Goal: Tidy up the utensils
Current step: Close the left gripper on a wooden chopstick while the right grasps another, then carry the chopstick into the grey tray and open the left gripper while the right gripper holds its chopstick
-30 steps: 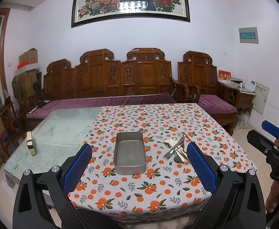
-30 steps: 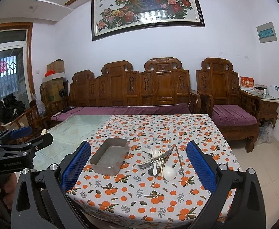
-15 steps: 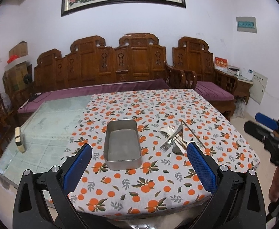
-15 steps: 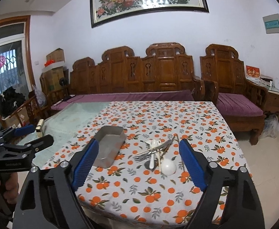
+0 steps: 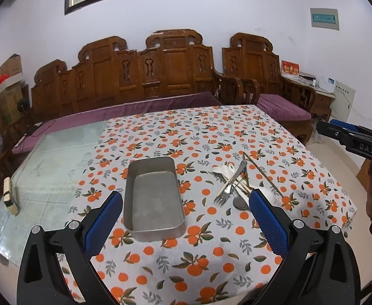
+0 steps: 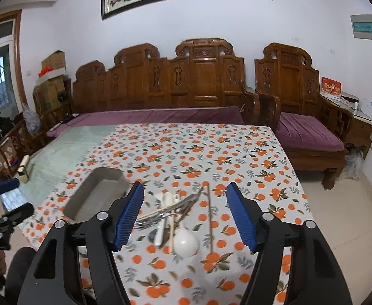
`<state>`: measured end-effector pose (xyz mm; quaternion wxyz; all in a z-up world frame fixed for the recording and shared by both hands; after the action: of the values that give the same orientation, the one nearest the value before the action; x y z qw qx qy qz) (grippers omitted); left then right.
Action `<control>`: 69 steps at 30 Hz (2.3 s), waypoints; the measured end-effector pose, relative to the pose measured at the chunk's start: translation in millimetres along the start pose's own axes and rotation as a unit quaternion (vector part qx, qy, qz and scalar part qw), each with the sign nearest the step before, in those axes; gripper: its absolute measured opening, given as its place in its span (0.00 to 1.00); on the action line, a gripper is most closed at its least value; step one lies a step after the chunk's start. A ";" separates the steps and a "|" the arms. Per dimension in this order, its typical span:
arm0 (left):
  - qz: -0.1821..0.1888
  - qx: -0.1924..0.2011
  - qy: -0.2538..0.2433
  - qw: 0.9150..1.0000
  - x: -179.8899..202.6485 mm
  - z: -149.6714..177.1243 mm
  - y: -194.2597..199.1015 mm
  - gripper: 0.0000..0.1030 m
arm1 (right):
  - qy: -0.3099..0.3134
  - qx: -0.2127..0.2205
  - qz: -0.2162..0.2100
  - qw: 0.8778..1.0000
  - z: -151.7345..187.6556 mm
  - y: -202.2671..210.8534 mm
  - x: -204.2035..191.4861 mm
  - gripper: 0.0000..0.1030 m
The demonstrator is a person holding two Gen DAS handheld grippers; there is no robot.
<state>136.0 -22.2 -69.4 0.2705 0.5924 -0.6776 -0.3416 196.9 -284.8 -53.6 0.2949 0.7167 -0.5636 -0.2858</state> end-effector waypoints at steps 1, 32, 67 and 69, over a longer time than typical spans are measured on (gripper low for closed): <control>0.002 -0.003 -0.001 1.000 0.3 -1.7 -3.0 0.94 | 0.001 -0.002 0.001 1.000 -0.8 -4.5 3.0 0.67; 0.060 -0.151 -0.091 0.982 52.0 -49.2 -172.4 0.58 | 0.011 -0.185 0.020 0.983 32.9 -228.4 45.9 0.39; 0.076 -0.225 -0.112 0.965 76.8 -68.0 -233.3 0.04 | 0.017 -0.194 0.021 0.981 40.0 -232.0 51.6 0.05; 0.075 -0.218 -0.112 0.967 75.2 -68.5 -224.8 0.04 | 0.012 -0.190 0.017 0.982 39.8 -229.0 52.2 0.05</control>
<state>316.4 -120.8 -205.9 0.3399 0.4248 -0.6554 -0.5239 324.3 -296.1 -254.6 0.4373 0.6414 -0.5077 -0.3738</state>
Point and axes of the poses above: each gripper's, at about its wrist camera, not at the fingertips, and y roughly against the way its jaws point, x to its right, z to its underside, the point moved 1 cm from there along -y, roughly the way its jaws point, and after that the axes turned 15 degrees about -x, right-handed, at the moved point
